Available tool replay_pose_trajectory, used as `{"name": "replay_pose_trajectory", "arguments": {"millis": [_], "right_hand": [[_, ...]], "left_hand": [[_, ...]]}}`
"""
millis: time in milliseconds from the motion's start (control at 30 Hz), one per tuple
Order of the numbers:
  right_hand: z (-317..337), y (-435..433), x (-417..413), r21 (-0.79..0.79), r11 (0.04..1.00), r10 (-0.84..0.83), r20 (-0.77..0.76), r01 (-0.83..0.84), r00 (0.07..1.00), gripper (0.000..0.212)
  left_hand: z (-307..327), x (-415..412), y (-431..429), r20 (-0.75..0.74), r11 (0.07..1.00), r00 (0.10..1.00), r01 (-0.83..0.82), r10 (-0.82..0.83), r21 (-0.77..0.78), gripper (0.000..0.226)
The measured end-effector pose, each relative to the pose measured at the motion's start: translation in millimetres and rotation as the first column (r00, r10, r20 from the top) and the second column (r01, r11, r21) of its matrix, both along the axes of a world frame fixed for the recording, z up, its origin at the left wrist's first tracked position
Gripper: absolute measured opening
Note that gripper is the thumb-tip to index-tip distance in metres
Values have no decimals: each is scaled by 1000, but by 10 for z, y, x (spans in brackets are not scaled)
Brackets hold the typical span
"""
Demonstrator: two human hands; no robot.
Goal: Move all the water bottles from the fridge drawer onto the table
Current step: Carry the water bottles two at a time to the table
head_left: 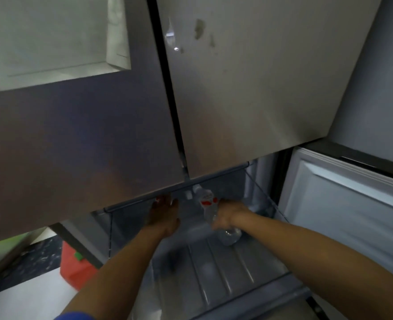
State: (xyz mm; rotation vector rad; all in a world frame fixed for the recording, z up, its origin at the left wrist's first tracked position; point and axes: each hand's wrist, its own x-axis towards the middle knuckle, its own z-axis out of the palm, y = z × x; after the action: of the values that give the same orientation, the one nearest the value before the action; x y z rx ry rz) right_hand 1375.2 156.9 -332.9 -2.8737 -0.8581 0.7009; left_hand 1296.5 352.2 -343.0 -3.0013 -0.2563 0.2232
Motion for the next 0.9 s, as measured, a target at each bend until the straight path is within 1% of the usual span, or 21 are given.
{"name": "replay_pose_trajectory", "arguments": {"millis": [33, 100, 133, 233, 300, 333, 400, 467, 533, 600, 633, 700, 767, 833, 900], "right_hand": [[10, -60, 10, -28, 1000, 12, 4, -12, 1000, 39], [38, -185, 10, -85, 996, -8, -12, 7, 1000, 61], [47, -245, -3, -106, 994, -25, -43, 21, 999, 65], [65, -413, -36, -162, 986, -53, -154, 28, 987, 60], [74, -529, -71, -198, 980, -62, -222, 17, 973, 60], [75, -585, -87, -214, 977, -72, -253, 17, 965, 60], [93, -687, -122, -256, 967, -81, -301, 1, 950, 56], [112, -765, -149, -311, 949, -60, -312, -43, 948, 52], [118, -807, -176, -345, 937, -49, -289, -56, 956, 55], [133, -794, -186, -308, 951, -30, -215, -39, 976, 68], [139, -758, -181, -257, 966, -25, -164, -18, 986, 71], [141, -682, -189, -139, 990, -20, -46, 13, 999, 67], [153, -539, -174, -48, 999, -9, 53, 11, 999, 56], [122, -390, -166, 39, 999, -19, 80, 16, 997, 53], [53, -256, -150, 118, 993, -35, 29, 32, 999, 53]], "left_hand": [[-20, 67, 30, 19, 1000, 1000, -5, 5, 11, 67], [-73, 159, 104, 40, 999, 999, -26, 25, 20, 75], [-111, 185, 146, 41, 999, 998, -43, 43, 7, 80], [-182, 212, 226, 109, 996, 991, -75, 80, -50, 87], [-175, 198, 200, 172, 999, 984, -45, 49, -28, 81], [-161, 181, 174, 166, 1000, 986, -30, 28, 7, 75], [-140, 107, 138, 93, 998, 995, -50, 45, 44, 65], [-116, 11, 158, 29, 996, 996, -85, 84, 38, 66], [-75, -63, 200, -52, 995, 993, -102, 102, 8, 72], [9, -110, 171, -108, 994, 989, -107, 104, -20, 76], [67, -134, 140, -122, 995, 988, -95, 90, -32, 77], [131, -191, 30, -146, 998, 989, -37, 30, -44, 76], [149, -281, -23, -192, 998, 981, -32, 21, -55, 71], [142, -371, -45, -209, 995, 976, -71, 53, -76, 68], [148, -404, -46, -224, 991, 972, -89, 64, -104, 67]]}}
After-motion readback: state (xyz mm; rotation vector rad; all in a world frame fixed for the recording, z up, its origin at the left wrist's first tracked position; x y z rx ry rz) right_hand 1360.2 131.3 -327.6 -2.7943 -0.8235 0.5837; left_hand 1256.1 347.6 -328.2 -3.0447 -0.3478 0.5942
